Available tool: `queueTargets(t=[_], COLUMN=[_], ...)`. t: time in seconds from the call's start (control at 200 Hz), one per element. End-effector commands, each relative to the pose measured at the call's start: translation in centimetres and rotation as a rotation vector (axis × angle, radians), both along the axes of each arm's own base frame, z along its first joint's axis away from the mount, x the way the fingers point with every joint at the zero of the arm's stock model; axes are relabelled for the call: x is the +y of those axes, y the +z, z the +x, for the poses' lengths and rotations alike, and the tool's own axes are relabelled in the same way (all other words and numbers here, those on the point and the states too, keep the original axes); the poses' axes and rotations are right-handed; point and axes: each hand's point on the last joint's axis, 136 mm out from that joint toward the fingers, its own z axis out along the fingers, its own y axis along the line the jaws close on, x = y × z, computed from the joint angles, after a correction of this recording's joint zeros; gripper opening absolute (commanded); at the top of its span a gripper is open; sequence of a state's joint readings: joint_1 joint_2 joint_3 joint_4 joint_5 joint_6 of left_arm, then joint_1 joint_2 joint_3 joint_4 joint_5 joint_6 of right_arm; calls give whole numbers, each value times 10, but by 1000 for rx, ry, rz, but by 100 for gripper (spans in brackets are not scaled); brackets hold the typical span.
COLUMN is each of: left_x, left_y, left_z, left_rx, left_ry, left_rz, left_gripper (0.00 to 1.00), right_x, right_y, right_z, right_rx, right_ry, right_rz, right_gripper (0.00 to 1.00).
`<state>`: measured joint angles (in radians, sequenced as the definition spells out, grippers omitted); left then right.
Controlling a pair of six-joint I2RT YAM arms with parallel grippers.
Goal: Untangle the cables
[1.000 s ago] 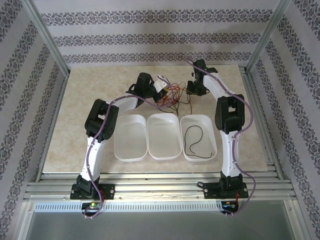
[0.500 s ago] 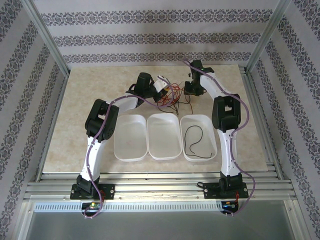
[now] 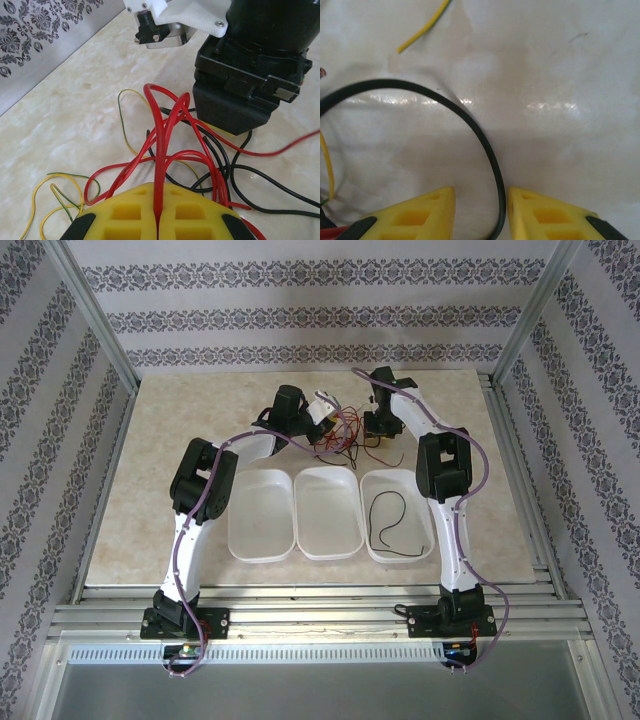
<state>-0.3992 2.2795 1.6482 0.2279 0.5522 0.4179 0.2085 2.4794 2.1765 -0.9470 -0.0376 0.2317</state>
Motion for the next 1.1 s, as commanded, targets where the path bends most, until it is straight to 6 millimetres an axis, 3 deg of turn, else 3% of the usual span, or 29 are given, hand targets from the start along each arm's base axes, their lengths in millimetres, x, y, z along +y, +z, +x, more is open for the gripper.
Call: queueTargets(t=[0.0,0.34,0.47,0.56,0.71,1.094], left_x=[-9,-10,-10,-10,-9,-9], left_y=[4,6,6,4,3,-1], left_z=[0,1,1,0,0,-1], left_rx=[-12,-15,-15,-9,-8,-5], left_ry=[-19,-16,-18,-17,-14,-13], left_rz=[-9,-16,-15,-13,-10,-8], left_gripper=[1,1,1,1,1,1], right_x=[-6,-12,-15,-18,-21,-24], right_y=[-11,-18,-14,-4,28,148], right_z=[-14,-14,-7,-1,12,31], right_rx=[53,78,62,32,-54,-352], right_ry=[16,11,1,-8,-34,-119], right_rz=[-53,-76,-94,-113,-128,-137], right_gripper=[32,15,0,0,0,0])
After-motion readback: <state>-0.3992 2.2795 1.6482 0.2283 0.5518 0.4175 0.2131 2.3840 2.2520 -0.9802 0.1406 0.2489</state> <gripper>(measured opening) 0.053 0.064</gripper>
